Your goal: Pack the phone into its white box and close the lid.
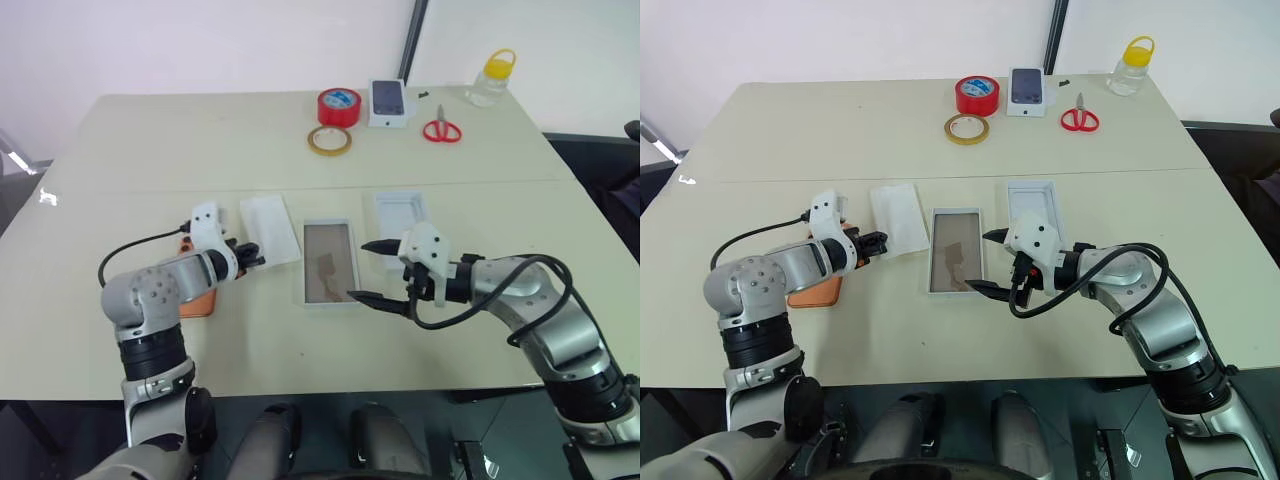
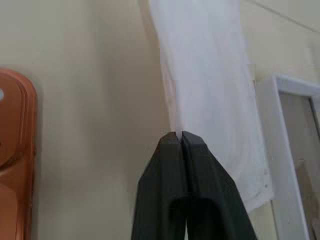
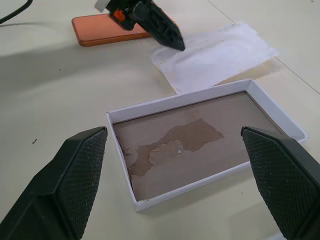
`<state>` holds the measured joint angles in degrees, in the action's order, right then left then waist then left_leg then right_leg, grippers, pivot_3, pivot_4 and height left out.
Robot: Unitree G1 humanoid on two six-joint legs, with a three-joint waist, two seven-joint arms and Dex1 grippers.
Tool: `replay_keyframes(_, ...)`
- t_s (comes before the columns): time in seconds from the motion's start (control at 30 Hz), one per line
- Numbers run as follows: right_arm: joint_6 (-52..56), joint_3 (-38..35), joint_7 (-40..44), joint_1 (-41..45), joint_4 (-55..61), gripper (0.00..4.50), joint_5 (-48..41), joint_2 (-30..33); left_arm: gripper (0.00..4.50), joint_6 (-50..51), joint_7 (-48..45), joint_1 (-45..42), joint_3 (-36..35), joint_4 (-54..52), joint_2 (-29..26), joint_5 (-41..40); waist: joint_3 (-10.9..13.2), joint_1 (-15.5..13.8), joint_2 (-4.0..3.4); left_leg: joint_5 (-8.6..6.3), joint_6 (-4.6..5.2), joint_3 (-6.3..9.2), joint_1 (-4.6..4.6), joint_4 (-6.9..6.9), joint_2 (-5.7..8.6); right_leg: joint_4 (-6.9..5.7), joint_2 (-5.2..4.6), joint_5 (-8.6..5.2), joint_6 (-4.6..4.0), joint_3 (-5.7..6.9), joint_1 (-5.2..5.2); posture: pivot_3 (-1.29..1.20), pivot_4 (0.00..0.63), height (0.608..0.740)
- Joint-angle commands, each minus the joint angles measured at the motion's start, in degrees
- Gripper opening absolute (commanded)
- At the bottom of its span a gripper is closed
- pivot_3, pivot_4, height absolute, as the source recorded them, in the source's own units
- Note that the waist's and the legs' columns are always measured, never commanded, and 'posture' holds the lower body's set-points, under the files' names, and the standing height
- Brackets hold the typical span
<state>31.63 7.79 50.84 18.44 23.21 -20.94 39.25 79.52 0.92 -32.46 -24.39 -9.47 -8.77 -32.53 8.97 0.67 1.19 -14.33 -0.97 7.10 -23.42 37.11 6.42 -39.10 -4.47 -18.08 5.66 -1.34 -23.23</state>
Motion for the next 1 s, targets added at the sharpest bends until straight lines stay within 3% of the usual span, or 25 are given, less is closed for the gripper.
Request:
replay_keyframes(0.03,-1.75,0.44,0.83,0.72,1.98,4.50,1.49,1.36,0.04,-0.94,1.18,-0.75,-3.81,0.32,0.25,0.39,0.00,0.04,0.00,0.00,0.00,0.00,0.00,0.00,0.00,0.00,0.00,0.00,0.00,0.00,0.00,0.00,0.150,0.740)
replay_keyframes(0.23,-2.18,6.82,2.69,1.61,2.32,4.50,6.23,3.01,0.04,-0.83,1.47,-3.05,-11.53,-0.74,2.11,-3.14,0.01,0.01,0.02,0.00,-0.01,0.00,0.00,0.00,-0.01,0.00,0.01,0.00,0.00,0.01,-0.01,0.00,0.150,0.740)
replay_keyframes(0.47,-1.11,14.12,5.24,5.98,-2.67,4.50,10.39,1.47,0.04,0.40,0.42,-3.75,-12.51,-2.13,0.28,-4.78,0.02,0.00,0.04,0.01,-0.02,0.01,0.00,0.01,-0.01,0.00,0.01,0.00,0.00,0.03,-0.01,0.00,0.150,0.740)
replay_keyframes(0.57,-1.10,16.53,5.65,7.93,-5.76,3.65,12.35,-0.01,0.00,0.64,0.43,-3.68,-12.48,-2.69,0.41,-4.99,0.02,-0.01,0.05,0.01,-0.02,0.01,0.00,0.01,0.00,0.00,0.00,0.00,0.00,0.03,0.00,0.00,0.150,0.740)
replay_keyframes(0.8,-3.03,20.04,5.81,10.95,-11.23,0.14,16.84,-3.36,0.00,1.39,0.64,-3.59,-12.66,-4.67,1.07,-6.07,0.02,0.05,0.04,0.01,-0.03,0.01,0.00,0.02,0.00,0.00,0.00,0.00,0.00,0.03,-0.01,0.00,0.150,0.740)
replay_keyframes(1.0,-5.22,21.64,5.91,17.65,-16.75,0.06,19.52,-8.77,0.00,1.20,0.98,-6.42,-16.45,-4.33,1.95,-8.70,0.02,0.26,0.05,0.03,-0.06,0.03,-0.01,0.01,-0.01,-0.02,0.03,0.00,0.00,0.04,-0.05,0.00,0.150,0.740)
